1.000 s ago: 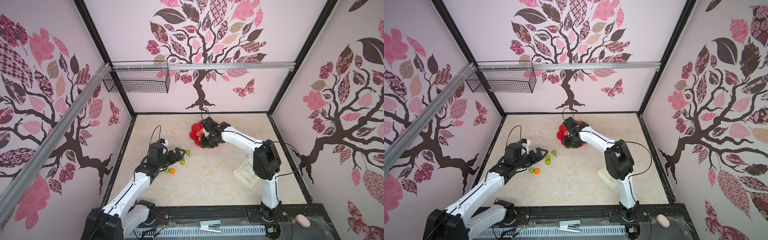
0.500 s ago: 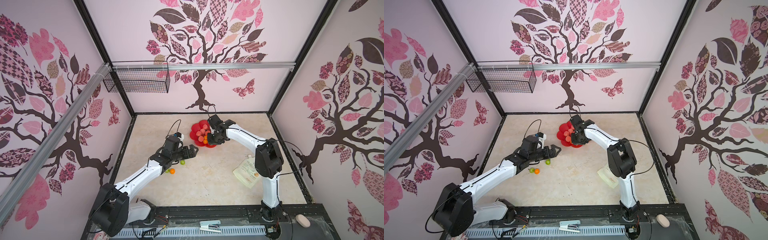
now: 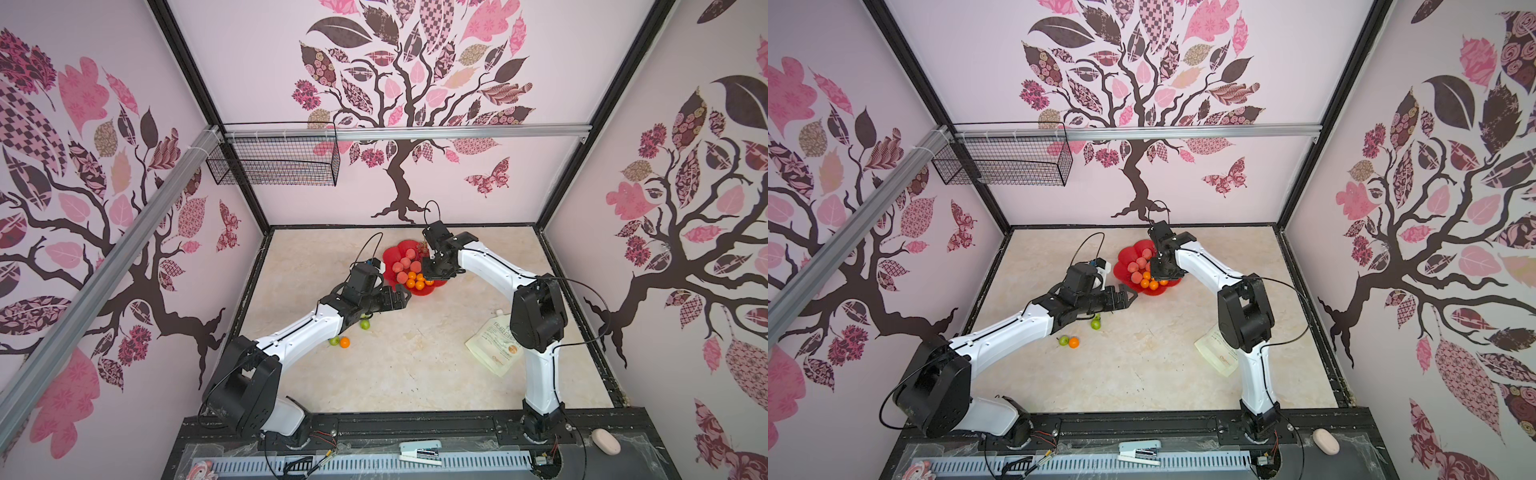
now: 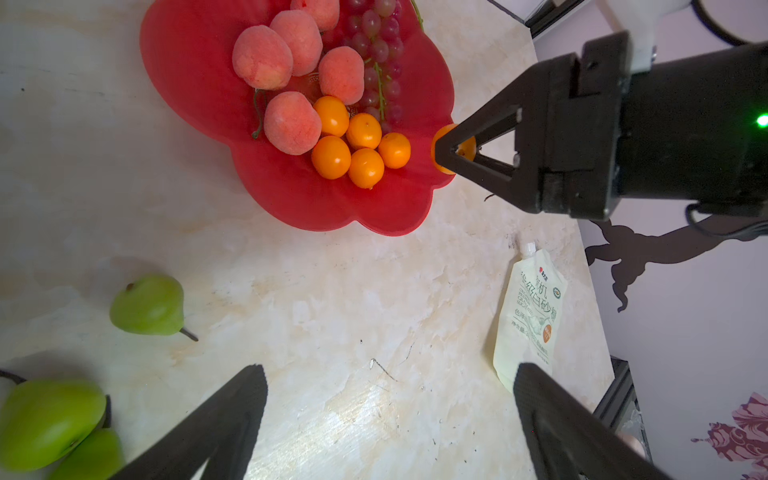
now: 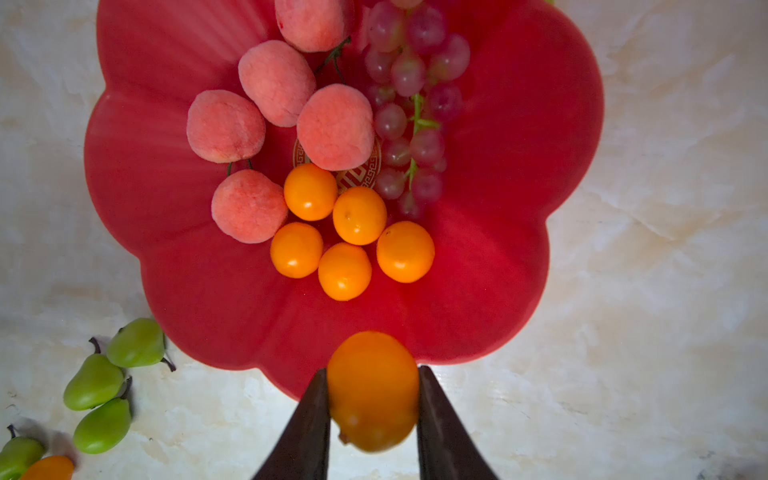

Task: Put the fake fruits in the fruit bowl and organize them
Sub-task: 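Lower the kumquat into the bowl and open the right gripper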

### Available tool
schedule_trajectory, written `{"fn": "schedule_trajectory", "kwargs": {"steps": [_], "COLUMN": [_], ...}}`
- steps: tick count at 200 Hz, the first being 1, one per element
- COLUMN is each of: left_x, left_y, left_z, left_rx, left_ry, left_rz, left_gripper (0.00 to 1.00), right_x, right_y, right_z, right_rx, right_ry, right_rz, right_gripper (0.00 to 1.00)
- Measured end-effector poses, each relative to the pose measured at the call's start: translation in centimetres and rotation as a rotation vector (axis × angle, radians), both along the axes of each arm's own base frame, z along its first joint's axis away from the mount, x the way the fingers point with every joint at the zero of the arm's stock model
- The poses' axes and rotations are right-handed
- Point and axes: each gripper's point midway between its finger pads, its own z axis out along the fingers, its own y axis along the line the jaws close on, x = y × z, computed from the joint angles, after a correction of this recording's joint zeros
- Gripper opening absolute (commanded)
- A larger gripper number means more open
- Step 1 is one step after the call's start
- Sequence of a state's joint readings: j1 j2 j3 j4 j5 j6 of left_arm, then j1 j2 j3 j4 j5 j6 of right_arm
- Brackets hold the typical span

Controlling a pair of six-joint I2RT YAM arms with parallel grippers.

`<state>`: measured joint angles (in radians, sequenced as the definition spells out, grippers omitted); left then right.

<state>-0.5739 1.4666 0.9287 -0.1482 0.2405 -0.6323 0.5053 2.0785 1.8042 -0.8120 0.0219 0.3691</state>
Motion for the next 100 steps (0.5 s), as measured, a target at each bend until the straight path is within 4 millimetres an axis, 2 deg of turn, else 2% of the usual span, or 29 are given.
{"fn": "schedule_trajectory", "kwargs": {"steps": [48,100], "left_x": [0.0,0.0], "left_y": [-0.3,-0.3], "left_z": [-0.3,-0.3], "left_rx": [0.002,0.002], "left_ry": [0.008,0.008], "left_rz": [-0.006,-0.006], "left_gripper": [0.97,0.97], "right_x": [-0.1,-0.3], "right_y": [0.1,0.0], "right_z": [-2.5,-4.0], "right_rx": [-0.024,-0.037], "right_ry": [0.055,0.088], "right_rz": [0.014,0.017], "right_gripper": [0.33,0.34]}}
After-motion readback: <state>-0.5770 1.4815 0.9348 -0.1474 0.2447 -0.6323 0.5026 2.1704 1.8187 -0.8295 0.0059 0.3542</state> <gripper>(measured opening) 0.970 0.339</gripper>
